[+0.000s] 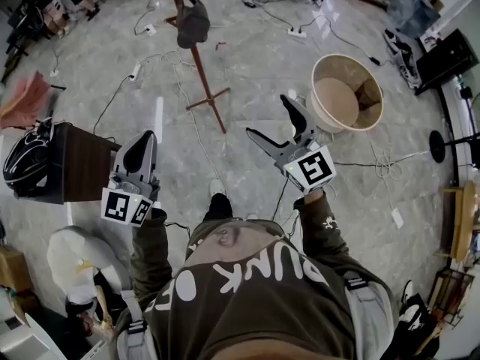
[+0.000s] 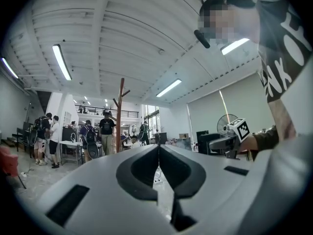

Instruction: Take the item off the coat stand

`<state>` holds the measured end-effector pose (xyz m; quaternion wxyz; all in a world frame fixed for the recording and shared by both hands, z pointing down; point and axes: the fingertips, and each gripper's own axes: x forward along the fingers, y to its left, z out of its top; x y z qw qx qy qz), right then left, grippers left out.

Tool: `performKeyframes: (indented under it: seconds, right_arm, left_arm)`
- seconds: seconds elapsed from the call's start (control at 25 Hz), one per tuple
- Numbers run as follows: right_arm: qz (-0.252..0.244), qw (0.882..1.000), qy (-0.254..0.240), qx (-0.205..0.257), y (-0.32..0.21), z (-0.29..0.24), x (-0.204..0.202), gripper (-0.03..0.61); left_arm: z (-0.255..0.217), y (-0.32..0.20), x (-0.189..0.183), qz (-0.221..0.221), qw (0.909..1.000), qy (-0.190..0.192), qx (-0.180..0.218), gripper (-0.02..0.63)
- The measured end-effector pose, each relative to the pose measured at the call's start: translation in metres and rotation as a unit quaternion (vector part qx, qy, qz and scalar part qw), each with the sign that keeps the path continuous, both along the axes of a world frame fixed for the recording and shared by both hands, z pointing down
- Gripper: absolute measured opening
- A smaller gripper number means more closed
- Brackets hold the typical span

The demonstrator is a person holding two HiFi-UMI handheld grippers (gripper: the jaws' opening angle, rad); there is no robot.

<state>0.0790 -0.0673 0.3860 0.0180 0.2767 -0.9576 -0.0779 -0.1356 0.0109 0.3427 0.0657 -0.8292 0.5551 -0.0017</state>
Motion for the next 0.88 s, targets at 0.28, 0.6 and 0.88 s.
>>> performKeyframes:
  seconds: [0.28,0.6,0.88]
  right_arm:
    - [0.019,1.0,0.004,0.004,-0.052,-0.014,-0.055,0.424]
    - [0.036,0.999,0.015,0.002,-0.098,-0.014,-0.119,0.425]
    - [0.051,0.999,0.019,-0.005,-0.127,-0.01,-0.139,0.425]
  left_arm:
    - [-0.007,-0.058,-0.059,0.018,0.9998,0.01,0.004,0.006]
    - [-0.003,-0.111,-0.122,0.038,0.999,0.024,0.003,0.006]
    - [0.002,-0.149,-0.14,0.056,0.998,0.028,0.001,0.006]
